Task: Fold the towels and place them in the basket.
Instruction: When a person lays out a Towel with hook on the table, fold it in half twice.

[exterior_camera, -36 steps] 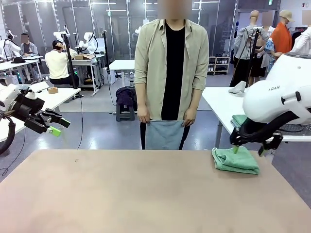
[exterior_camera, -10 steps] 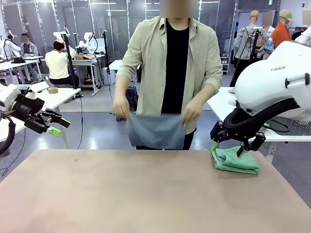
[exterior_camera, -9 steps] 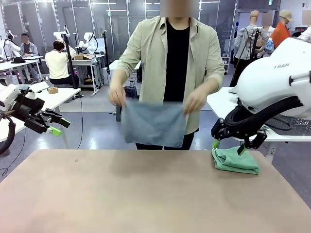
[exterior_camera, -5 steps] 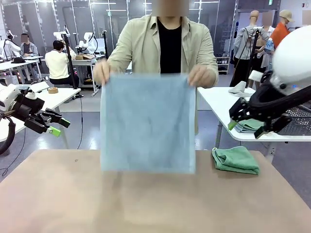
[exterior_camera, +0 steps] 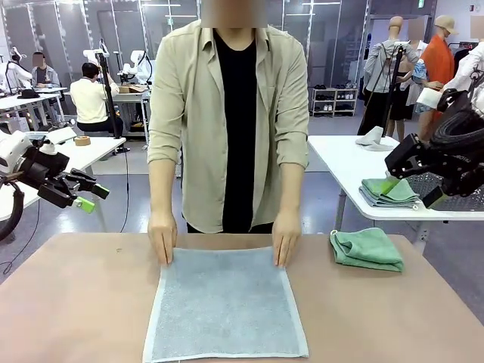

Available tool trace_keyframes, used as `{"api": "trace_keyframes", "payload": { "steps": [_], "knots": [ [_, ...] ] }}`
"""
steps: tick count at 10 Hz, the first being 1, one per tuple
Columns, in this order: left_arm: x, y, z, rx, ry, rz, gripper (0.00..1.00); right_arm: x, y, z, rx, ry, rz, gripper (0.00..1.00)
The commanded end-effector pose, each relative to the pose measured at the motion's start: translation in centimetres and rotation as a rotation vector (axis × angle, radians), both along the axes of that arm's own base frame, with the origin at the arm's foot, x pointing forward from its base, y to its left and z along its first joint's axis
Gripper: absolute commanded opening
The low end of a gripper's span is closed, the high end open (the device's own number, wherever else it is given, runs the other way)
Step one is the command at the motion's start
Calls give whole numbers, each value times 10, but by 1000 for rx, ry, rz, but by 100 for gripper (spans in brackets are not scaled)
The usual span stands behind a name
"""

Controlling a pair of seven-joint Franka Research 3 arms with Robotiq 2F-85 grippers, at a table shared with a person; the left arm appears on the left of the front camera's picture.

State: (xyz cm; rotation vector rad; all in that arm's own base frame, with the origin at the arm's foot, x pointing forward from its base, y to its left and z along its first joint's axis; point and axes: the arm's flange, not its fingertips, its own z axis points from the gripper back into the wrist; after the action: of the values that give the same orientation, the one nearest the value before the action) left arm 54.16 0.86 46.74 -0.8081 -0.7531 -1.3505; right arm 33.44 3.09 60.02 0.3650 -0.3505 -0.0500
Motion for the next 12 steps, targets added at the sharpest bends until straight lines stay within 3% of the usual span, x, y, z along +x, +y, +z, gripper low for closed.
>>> {"api": "trace_keyframes", "payload": {
  "steps": [1, 3, 6, 8, 10, 12],
  "knots": [
    [1, -1, 2, 8, 16, 8, 100, 4, -4, -4, 7, 3, 13, 90],
    [0, 0, 0, 0, 0, 0, 100, 7, -1, -7, 2, -32, 63, 90],
    [-31, -12, 55, 136, -150, -10, 100, 2, 29, 0, -72, -113, 236, 90],
    [-70, -41, 89, 318, -272, -33, 100, -19, 58, 11, -129, -209, 497, 90],
    [-106, -73, 111, 509, -381, -61, 100, -43, 84, 18, -204, -251, 776, 90],
    [-142, -103, 113, 673, -447, -69, 100, -68, 107, 18, -294, -254, 996, 90]
  ]
}}
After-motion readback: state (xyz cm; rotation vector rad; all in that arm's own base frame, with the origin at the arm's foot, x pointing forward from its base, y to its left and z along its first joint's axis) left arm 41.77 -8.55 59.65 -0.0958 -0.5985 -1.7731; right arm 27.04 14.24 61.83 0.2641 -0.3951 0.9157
